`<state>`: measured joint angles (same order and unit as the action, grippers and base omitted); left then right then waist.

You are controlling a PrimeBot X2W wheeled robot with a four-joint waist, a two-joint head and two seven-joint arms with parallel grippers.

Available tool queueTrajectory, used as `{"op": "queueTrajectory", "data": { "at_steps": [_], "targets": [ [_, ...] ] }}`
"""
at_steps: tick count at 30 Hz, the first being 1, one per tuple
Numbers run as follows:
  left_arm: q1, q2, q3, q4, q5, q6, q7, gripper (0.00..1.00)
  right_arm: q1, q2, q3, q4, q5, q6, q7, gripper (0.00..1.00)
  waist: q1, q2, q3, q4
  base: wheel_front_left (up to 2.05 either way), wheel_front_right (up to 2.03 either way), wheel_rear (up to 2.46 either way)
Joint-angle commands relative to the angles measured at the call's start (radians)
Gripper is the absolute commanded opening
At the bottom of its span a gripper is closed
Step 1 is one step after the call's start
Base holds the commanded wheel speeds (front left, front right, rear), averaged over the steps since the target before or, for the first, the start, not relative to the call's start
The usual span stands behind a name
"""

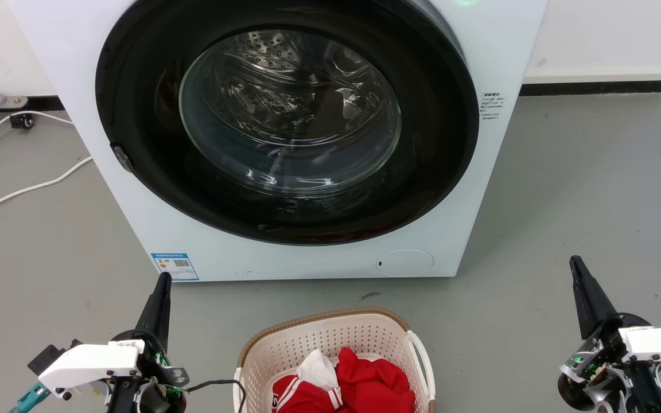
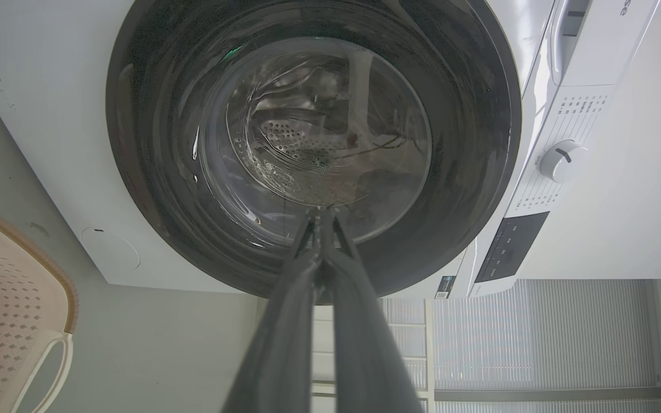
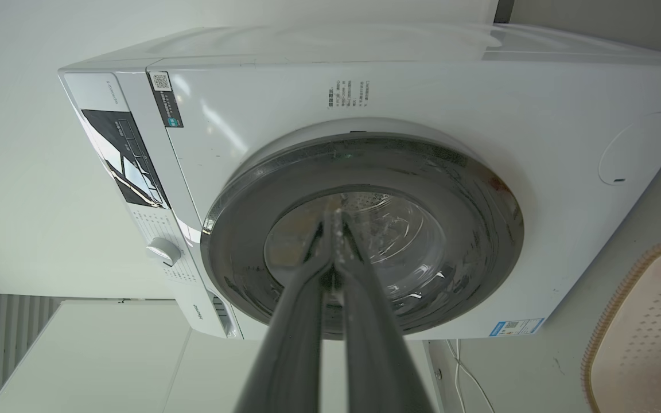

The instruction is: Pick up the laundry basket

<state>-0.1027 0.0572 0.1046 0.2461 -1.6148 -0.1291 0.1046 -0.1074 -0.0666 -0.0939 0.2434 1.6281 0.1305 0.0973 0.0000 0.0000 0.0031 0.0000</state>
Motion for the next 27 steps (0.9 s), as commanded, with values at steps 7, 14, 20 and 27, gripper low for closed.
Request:
{"op": "queueTrajectory", "data": {
  "at_steps": [7, 14, 20, 27],
  "targets": [
    [-0.010, -0.002, 0.004, 0.001, 0.002, -0.003, 0.005, 0.00, 0.003, 0.004, -0.003, 0.001, -0.006, 0.000, 0.004, 0.00, 0.0000, 0.0000, 0.000, 0.000, 0.00, 0.00, 0.00],
    [-0.010, -0.002, 0.004, 0.001, 0.003, -0.003, 0.006, 0.00, 0.002, 0.006, -0.005, 0.001, -0.007, 0.000, 0.005, 0.00, 0.0000, 0.0000, 0.000, 0.000, 0.00, 0.00, 0.00],
    [0.000, -0.002, -0.015, 0.000, 0.003, 0.000, -0.012, 1.00, 0.003, 0.004, 0.004, -0.003, -0.008, 0.000, -0.009, 1.00, 0.0000, 0.0000, 0.000, 0.000, 0.00, 0.00, 0.00],
    [-0.008, -0.002, -0.046, -0.023, 0.027, 0.000, -0.050, 1.00, 0.007, 0.003, 0.025, -0.026, -0.033, 0.000, -0.045, 1.00, 0.0000, 0.0000, 0.001, 0.002, 0.00, 0.00, 0.00]
  ]
}}
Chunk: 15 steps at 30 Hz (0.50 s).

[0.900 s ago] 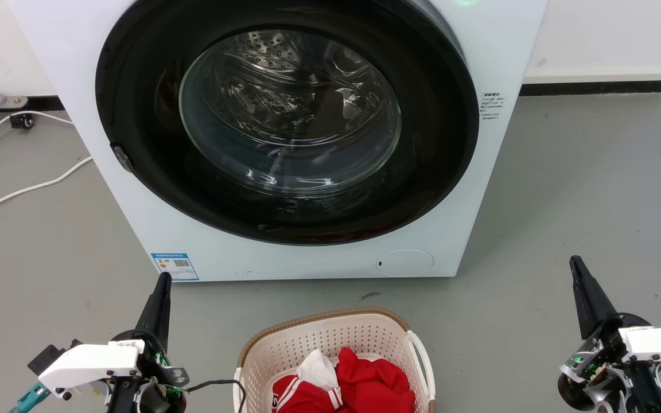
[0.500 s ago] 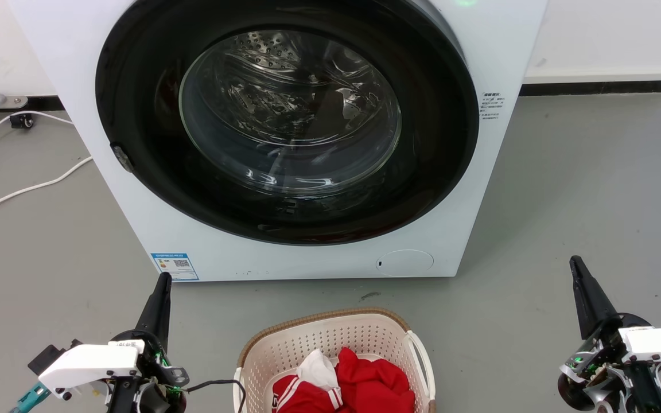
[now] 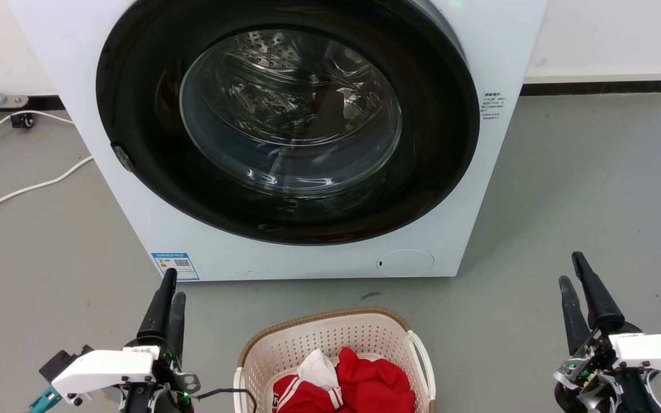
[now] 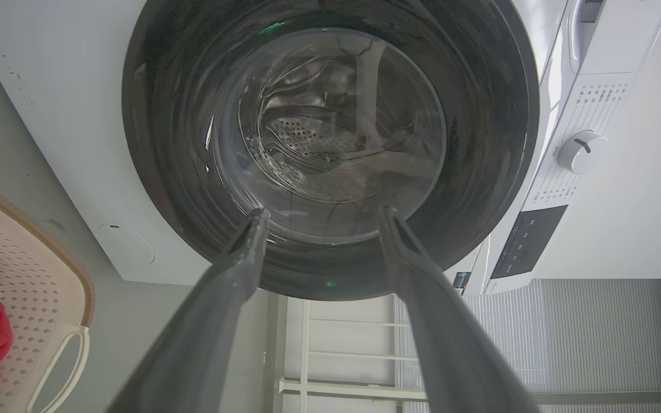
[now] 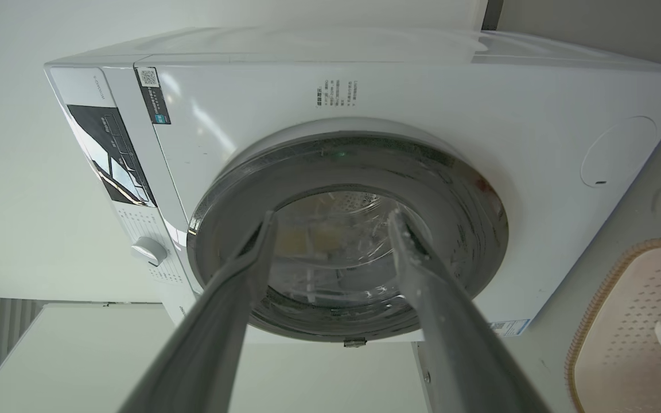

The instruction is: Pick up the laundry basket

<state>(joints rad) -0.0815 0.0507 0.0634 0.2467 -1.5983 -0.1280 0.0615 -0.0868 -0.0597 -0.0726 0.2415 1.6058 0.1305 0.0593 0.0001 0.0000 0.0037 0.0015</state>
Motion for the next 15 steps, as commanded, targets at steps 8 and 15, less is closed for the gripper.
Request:
{"op": "queueTrajectory", "data": {
  "at_steps": [8, 15],
  "targets": [
    [-0.036, 0.004, -0.016, -0.071, 0.143, -0.001, -0.043, 1.00, -0.014, -0.014, 0.015, -0.045, -0.127, 0.000, -0.047, 1.00, -0.0001, 0.0000, -0.001, 0.002, 0.00, 0.00, 0.00],
    [-0.043, 0.004, -0.036, -0.113, 0.306, -0.002, -0.072, 1.00, -0.010, -0.008, 0.012, -0.087, -0.319, 0.000, -0.075, 1.00, -0.0001, 0.0000, -0.001, 0.003, 0.00, 0.00, 0.00]
  ]
}}
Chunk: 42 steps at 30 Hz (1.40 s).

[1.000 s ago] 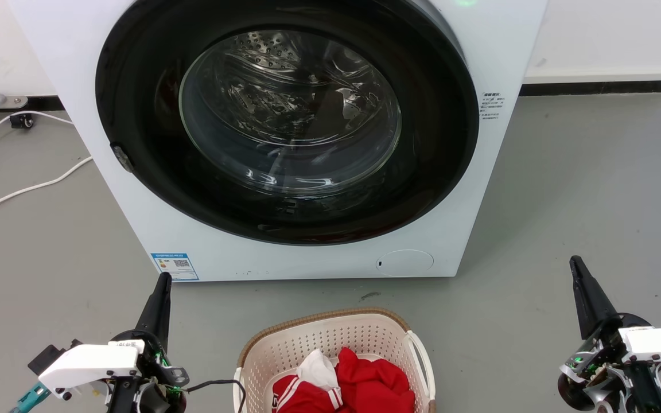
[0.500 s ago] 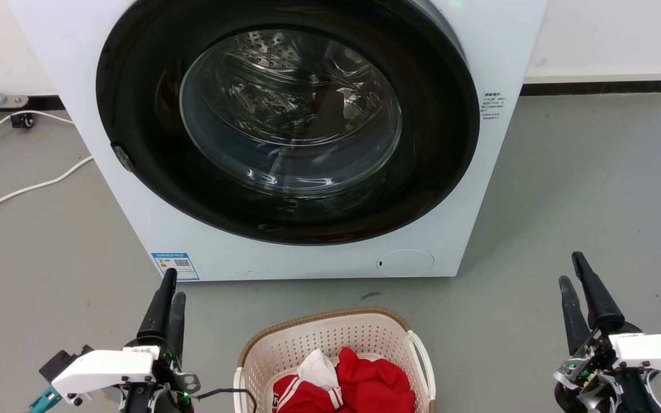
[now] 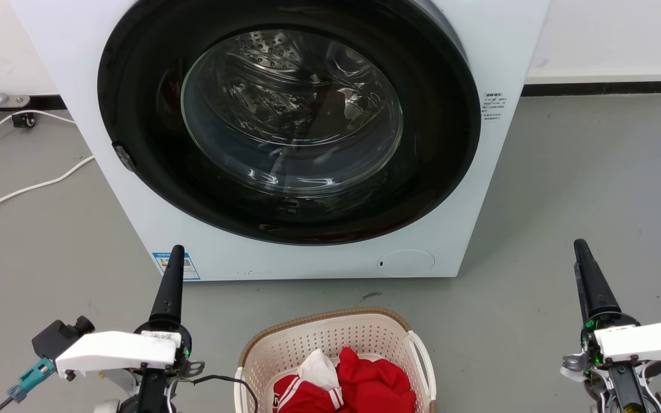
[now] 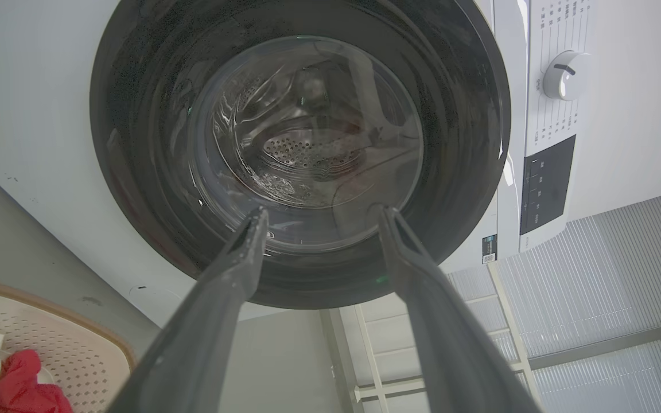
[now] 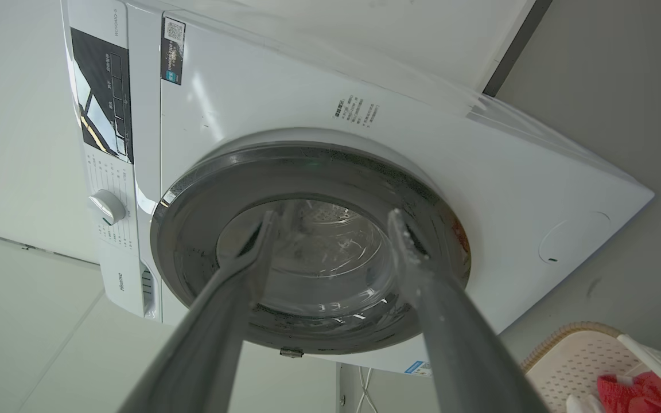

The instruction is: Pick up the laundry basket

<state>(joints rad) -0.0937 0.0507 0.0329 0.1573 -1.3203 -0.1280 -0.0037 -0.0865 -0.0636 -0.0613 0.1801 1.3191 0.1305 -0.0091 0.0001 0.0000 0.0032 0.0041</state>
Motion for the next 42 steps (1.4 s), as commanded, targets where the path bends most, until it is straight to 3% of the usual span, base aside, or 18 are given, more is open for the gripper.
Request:
{"op": "queueTrajectory", "data": {
  "at_steps": [1, 25, 42],
  "targets": [
    [-0.032, 0.003, -0.008, -0.027, 0.047, -0.002, -0.011, 1.00, -0.009, -0.003, 0.001, -0.031, -0.061, 0.000, -0.011, 1.00, -0.0001, 0.0000, 0.000, 0.000, 0.00, 0.00, 0.00],
    [-0.041, 0.002, -0.077, -0.039, 0.548, 0.055, -0.094, 1.00, 0.010, 0.004, 0.050, -0.057, -0.613, 0.000, -0.083, 1.00, -0.0001, 0.0000, 0.000, 0.004, 0.00, 0.00, 0.00],
    [-0.054, 0.012, -0.126, 0.014, 0.808, 0.089, -0.144, 1.00, 0.024, 0.009, 0.044, -0.046, -0.890, 0.000, -0.071, 1.00, -0.0001, 0.0000, 0.001, 0.005, 0.00, 0.00, 0.00]
  ]
}}
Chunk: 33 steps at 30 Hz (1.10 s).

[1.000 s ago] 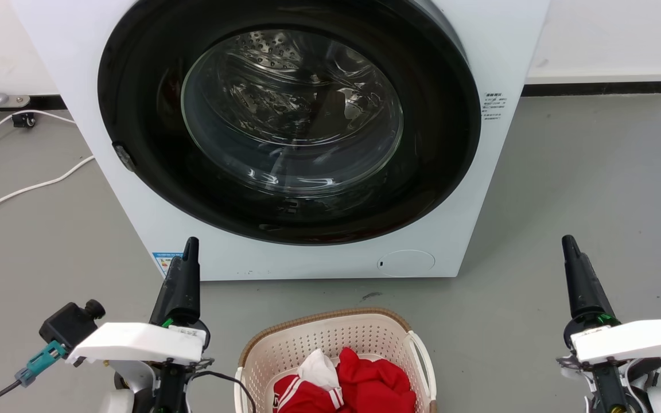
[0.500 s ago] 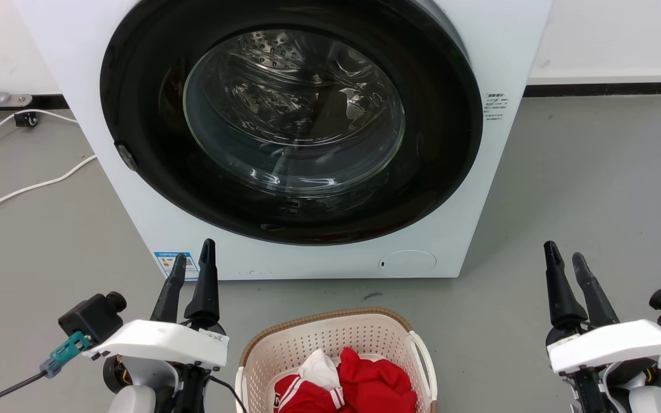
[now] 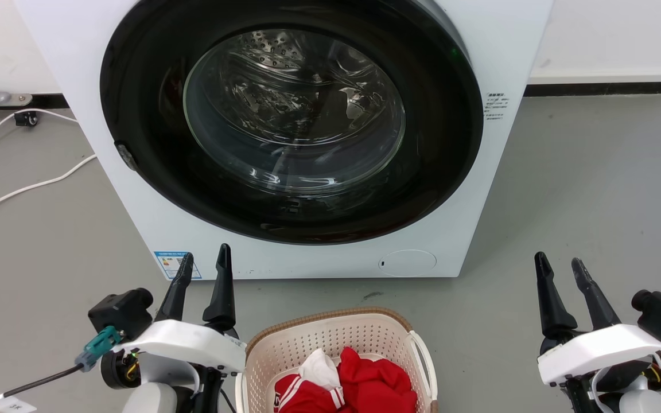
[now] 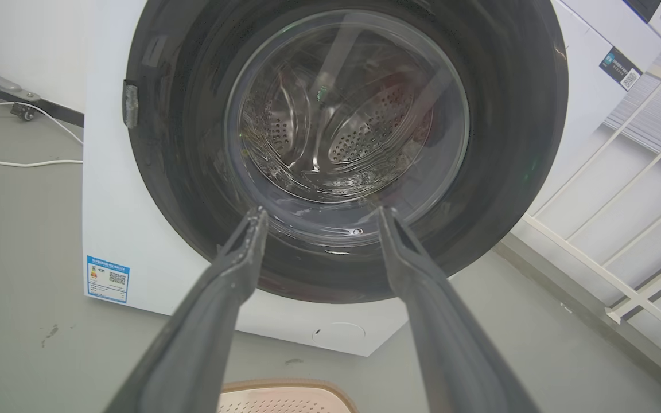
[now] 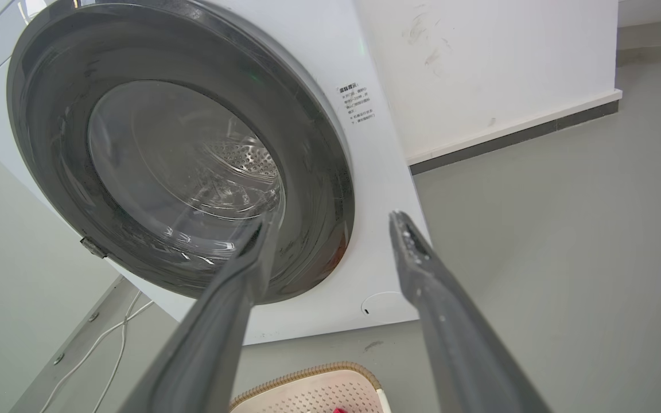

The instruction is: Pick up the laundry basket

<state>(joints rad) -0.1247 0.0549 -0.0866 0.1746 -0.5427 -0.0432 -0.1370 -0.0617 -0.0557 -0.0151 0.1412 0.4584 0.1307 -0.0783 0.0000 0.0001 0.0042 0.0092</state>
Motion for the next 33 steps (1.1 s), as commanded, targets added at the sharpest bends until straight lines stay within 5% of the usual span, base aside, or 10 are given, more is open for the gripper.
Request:
{"op": "queueTrajectory", "data": {
  "at_steps": [1, 33],
  "targets": [
    [-0.024, 0.008, -0.009, -0.001, 0.042, 0.007, -0.012, 1.00, 0.001, 0.001, -0.005, -0.006, -0.046, 0.000, 0.001, 1.00, 0.0000, -0.0001, 0.000, 0.000, 0.00, 0.00, 0.00],
    [-0.042, 0.010, -0.064, 0.083, 0.317, 0.069, -0.083, 1.00, 0.020, 0.005, -0.002, 0.011, -0.349, 0.000, 0.007, 1.00, 0.0000, -0.0001, 0.004, 0.005, 0.00, 0.00, 0.00]
  ]
}}
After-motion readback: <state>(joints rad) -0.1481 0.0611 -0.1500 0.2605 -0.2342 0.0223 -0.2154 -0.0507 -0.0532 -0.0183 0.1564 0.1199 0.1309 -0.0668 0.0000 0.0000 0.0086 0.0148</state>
